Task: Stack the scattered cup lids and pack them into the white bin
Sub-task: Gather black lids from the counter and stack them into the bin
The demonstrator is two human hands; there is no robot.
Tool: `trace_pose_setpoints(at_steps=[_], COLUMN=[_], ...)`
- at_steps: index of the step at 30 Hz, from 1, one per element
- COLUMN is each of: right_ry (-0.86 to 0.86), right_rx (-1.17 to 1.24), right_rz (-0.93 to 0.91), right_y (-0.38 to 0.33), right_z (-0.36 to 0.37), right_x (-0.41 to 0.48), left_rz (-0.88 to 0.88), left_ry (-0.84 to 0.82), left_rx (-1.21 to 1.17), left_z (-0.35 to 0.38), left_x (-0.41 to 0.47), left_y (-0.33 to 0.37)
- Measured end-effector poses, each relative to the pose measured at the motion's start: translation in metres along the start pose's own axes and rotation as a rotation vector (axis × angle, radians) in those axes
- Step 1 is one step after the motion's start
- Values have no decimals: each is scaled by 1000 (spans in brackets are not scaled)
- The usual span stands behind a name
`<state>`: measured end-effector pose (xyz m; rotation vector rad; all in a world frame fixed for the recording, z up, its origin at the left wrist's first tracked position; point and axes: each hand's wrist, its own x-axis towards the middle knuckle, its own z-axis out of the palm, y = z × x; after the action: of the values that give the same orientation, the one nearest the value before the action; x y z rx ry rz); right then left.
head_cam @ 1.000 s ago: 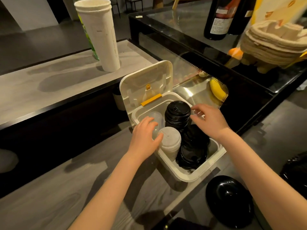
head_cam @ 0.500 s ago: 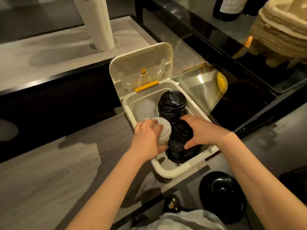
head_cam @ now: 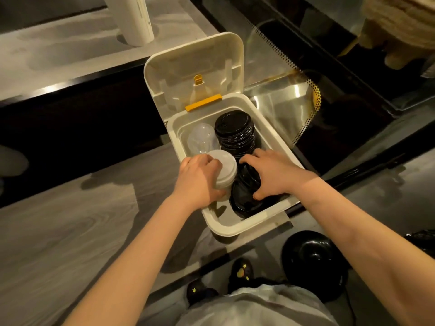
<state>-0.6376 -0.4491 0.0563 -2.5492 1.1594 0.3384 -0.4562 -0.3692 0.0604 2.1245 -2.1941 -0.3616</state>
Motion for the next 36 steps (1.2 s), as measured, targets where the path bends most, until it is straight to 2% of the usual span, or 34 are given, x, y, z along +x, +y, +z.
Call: trace_pose_setpoints(at_steps=[4, 8, 12, 15, 16, 18, 20, 22, 25, 28, 31, 36], right_ry=[77, 76, 19, -103, -156, -231, -258, -249, -198, -155, -114, 17], right_rx=[63, -48, -128, -53, 12, 170, 275, 286, 279, 324, 319, 287], right_rz=[-2, -58, -20, 42, 63, 103, 128, 124, 117, 126, 121, 125], right_y=[0, -15, -24, -20, -18, -13, -7, -2, 2, 7, 10, 3], right_z=[-4, -3, 5, 4, 2, -3, -6, -7, -6, -10, -13, -9], right_x=[-8, -18, -19, -20, -21, -22, -21, -20, -19, -21, -24, -24], left_rz=[8, 19, 29, 42, 14, -62, -140, -214, -365, -591, -782, -843], left_ry=[26, 40, 42, 120, 86, -126, -393, -564, -716, -771, -653, -515], left_rx=[-3, -9, -22, -126, -212, -294, -218, -176, -356, -692, -1066, -1242], left_z=[2, 2, 1, -4, -7, -13, -16, -17, -5, 4, 8, 3], left_x=[0, 0, -3, -10, -12, -8, 5, 17, 27, 23, 18, 13], left_y=[-1, -1, -1, 11, 16, 26, 33, 39, 42, 46, 47, 50])
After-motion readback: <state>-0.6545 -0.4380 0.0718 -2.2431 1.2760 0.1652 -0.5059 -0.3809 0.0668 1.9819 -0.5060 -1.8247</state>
